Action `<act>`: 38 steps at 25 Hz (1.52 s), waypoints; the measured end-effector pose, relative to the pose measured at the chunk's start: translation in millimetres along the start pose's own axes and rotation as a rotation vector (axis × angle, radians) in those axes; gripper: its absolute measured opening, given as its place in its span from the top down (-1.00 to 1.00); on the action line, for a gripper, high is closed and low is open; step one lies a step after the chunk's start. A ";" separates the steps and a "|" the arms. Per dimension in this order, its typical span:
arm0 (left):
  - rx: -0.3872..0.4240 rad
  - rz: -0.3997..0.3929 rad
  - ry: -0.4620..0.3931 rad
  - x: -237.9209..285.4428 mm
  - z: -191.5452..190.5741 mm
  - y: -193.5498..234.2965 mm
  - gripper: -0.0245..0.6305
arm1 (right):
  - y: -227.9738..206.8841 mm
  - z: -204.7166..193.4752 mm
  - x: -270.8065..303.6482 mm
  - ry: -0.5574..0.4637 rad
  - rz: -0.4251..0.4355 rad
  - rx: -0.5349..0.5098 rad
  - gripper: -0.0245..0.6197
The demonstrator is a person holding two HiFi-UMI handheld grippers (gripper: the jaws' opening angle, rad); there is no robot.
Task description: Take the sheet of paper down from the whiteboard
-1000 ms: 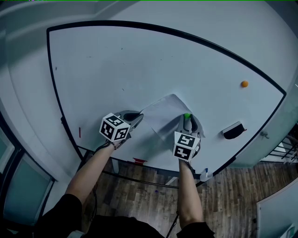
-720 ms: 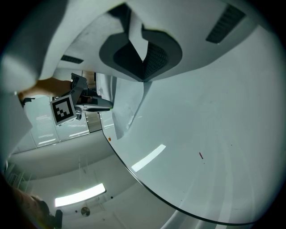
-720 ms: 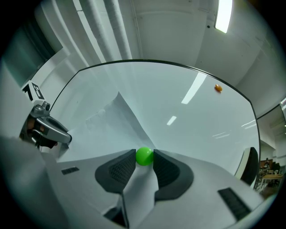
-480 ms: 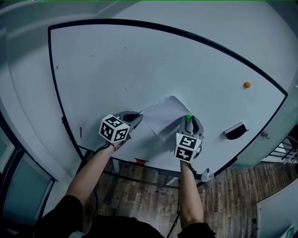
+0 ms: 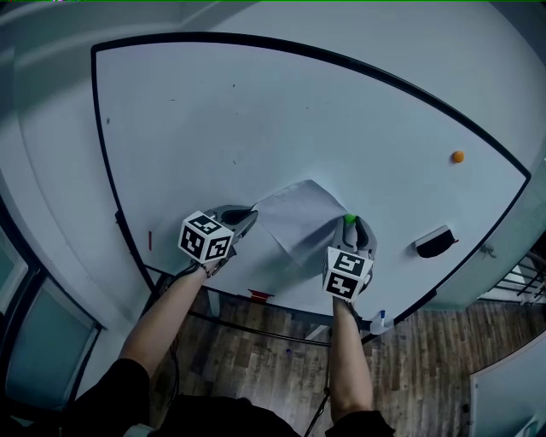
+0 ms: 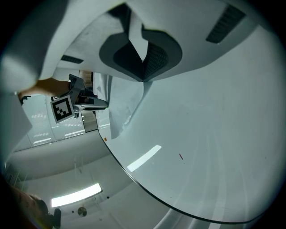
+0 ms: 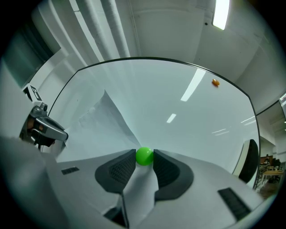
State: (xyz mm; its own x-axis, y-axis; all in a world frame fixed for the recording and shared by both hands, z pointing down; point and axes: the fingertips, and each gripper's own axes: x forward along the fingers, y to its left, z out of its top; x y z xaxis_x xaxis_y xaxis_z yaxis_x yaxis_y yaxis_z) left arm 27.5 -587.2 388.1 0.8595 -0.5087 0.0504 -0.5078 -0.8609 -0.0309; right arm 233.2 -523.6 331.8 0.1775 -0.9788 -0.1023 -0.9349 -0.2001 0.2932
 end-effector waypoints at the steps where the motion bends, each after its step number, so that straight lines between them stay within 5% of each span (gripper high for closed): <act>1: -0.006 0.006 0.000 -1.6 -1.7 1.6 0.86 | -0.6 -1.6 -0.1 0.003 0.000 0.003 0.51; 16: -0.064 0.098 0.030 -29.3 -27.8 19.4 0.86 | -11.9 -10.4 -0.9 0.011 -0.019 0.026 0.50; 21: -0.072 0.108 0.028 -32.7 -29.4 15.6 0.86 | -9.6 -12.9 -2.4 0.014 0.007 0.041 0.31; 32: -0.153 0.137 -0.004 -60.7 -44.7 -21.1 0.86 | -12.8 -36.9 -58.2 0.014 0.035 0.173 0.27; 38: -0.094 0.208 0.036 -98.4 -46.0 -57.9 0.86 | -7.7 -49.1 -105.6 0.046 0.119 0.214 0.31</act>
State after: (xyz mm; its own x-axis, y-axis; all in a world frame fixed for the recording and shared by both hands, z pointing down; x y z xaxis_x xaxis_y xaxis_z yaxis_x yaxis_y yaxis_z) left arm -30.4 -487.3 430.9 0.7338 -0.6736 0.0878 -0.6786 -0.7329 0.0486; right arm 236.7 -420.8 387.0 0.0716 -0.9969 -0.0339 -0.9930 -0.0744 0.0919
